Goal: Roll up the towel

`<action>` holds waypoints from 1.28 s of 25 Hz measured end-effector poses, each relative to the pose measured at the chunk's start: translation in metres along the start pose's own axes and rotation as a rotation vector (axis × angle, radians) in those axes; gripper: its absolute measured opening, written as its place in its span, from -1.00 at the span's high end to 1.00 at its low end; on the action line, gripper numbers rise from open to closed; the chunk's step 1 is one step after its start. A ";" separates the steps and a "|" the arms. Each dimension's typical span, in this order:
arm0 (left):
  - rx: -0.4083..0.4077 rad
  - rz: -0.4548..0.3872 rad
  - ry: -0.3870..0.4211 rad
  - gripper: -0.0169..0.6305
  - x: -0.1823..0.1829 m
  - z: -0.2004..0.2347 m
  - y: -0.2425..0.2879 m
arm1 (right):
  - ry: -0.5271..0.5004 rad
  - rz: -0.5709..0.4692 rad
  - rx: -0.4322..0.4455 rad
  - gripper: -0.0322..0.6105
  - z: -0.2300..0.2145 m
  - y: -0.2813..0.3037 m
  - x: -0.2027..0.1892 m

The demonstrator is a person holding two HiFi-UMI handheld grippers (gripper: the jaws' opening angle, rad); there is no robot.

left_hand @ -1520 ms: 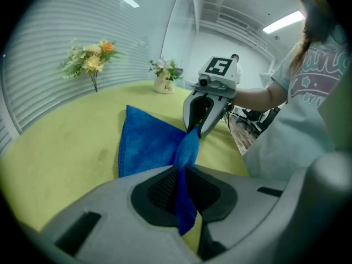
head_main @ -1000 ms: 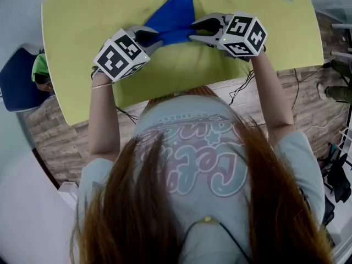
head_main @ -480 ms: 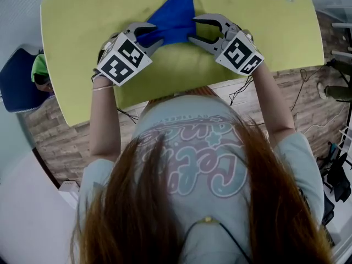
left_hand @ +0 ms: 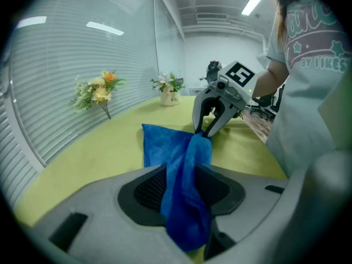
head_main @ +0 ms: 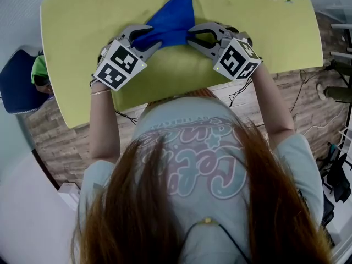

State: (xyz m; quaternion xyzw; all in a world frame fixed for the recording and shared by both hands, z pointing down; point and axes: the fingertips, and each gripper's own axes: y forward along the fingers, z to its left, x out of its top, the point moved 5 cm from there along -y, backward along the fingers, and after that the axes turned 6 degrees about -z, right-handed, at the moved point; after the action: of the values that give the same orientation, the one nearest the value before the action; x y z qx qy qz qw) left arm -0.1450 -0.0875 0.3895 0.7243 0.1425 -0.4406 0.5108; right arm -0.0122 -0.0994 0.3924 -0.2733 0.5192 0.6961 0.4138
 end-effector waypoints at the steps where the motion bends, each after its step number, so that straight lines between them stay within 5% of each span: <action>1: 0.007 -0.018 -0.014 0.48 -0.002 0.001 -0.003 | 0.005 0.002 0.004 0.72 0.000 0.001 0.000; 15: 0.024 -0.105 -0.200 0.39 -0.024 0.020 -0.039 | 0.054 -0.002 0.026 0.73 -0.001 0.001 -0.002; 20: 0.095 -0.047 -0.176 0.40 -0.039 0.026 -0.055 | 0.053 0.004 0.027 0.73 -0.001 0.002 -0.001; 22: 0.127 -0.093 -0.177 0.40 -0.030 0.029 -0.063 | 0.051 0.006 0.029 0.73 -0.001 0.003 -0.001; 27: 0.080 -0.222 -0.005 0.40 0.028 0.004 -0.051 | 0.055 0.007 0.036 0.73 -0.002 0.003 -0.002; 32: -0.021 -0.030 0.138 0.40 0.017 -0.026 -0.002 | 0.049 0.010 0.041 0.73 -0.003 0.003 0.000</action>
State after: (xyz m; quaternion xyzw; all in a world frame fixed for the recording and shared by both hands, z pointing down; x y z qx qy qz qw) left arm -0.1234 -0.0685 0.3775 0.7452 0.1929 -0.3959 0.5007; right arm -0.0147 -0.1029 0.3934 -0.2791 0.5445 0.6805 0.4031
